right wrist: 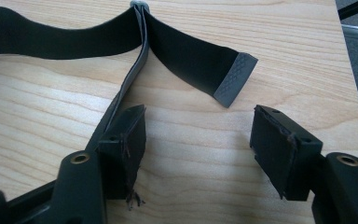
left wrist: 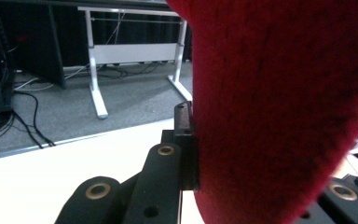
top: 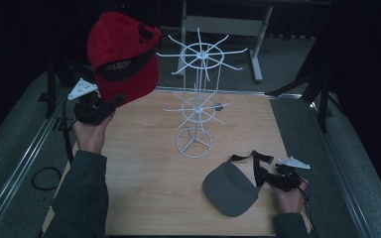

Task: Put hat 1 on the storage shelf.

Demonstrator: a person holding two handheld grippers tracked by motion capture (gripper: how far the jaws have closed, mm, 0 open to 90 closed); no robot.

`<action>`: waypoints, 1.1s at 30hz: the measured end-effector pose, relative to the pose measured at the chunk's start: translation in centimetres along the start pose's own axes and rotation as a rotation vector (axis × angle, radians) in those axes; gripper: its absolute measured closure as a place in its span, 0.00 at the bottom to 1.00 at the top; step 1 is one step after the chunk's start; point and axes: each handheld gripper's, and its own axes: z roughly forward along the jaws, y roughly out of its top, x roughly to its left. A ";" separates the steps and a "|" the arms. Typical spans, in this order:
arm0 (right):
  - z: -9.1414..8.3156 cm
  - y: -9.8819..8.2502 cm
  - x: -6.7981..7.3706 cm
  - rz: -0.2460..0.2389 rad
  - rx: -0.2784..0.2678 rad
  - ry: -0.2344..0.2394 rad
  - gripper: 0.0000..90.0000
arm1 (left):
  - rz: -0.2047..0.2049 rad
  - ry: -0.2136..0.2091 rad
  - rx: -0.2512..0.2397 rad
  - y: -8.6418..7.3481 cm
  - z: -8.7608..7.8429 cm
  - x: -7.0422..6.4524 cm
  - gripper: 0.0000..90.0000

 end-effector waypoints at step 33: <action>0.0 0.0 0.0 -0.001 0.001 0.001 0.40 | 0.108 0.014 0.115 -1.1 2.7 -1.8 0.94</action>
